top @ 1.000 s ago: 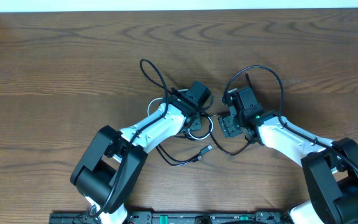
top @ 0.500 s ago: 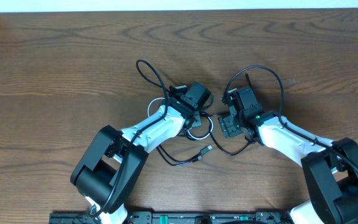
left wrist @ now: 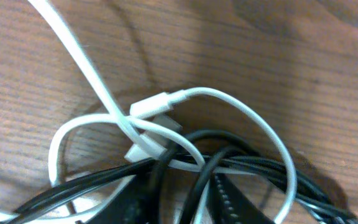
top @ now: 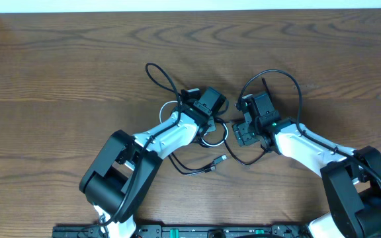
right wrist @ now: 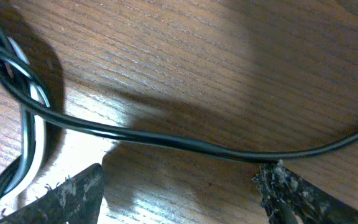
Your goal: Untangle cables
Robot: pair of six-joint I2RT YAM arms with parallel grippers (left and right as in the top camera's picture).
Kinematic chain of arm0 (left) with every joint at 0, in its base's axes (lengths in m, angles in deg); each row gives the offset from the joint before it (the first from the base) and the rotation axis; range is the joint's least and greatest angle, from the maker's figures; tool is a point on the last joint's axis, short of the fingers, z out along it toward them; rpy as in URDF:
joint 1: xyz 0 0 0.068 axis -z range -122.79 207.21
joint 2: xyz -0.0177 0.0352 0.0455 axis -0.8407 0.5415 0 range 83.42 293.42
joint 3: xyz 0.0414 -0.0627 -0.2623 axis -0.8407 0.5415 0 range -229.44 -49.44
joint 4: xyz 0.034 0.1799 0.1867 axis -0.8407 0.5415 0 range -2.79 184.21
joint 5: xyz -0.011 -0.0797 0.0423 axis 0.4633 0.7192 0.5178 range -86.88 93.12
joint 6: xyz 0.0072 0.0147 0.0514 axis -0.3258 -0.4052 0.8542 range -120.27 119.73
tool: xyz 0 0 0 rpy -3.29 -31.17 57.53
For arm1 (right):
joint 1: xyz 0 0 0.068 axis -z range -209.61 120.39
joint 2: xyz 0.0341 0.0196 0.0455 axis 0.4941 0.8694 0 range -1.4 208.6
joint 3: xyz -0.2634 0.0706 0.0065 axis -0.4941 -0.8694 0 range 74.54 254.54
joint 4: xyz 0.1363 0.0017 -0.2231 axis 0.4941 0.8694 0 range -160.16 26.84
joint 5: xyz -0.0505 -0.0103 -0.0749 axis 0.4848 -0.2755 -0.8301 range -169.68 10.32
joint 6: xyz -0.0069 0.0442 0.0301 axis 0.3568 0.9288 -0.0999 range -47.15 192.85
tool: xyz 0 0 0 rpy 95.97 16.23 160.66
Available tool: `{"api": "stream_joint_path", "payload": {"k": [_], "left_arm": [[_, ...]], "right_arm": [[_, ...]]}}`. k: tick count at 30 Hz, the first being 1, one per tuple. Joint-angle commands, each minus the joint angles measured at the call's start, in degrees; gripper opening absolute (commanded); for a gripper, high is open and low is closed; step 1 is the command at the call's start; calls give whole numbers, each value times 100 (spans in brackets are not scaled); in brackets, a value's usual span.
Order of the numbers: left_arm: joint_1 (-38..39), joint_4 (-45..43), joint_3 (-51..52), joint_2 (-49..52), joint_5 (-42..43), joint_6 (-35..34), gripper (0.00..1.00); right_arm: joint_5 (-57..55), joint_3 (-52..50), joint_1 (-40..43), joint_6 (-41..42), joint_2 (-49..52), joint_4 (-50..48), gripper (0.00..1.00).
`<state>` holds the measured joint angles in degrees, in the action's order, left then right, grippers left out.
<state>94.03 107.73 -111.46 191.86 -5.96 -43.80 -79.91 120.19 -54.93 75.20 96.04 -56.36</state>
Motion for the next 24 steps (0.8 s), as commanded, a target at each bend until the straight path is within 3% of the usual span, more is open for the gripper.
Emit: {"api": "stream_joint_path", "payload": {"k": [1, 9, 18, 24], "left_arm": [[-9, 63, 140, 376, 116, -26, 10], [-52, 254, 136, -411, 111, 42, 7], [-42, 210, 136, -1657, 1270, 1808, 7], [-42, 146, 136, -1982, 1810, 1849, 7]], "right_arm": [[127, -210, 9, 63, 376, 168, 75], [389, 107, 22, 251, -238, 839, 72], [1091, 107, 20, 245, -2059, 1058, 72], [1040, 107, 35, 229, -3108, 1091, 77]]}}
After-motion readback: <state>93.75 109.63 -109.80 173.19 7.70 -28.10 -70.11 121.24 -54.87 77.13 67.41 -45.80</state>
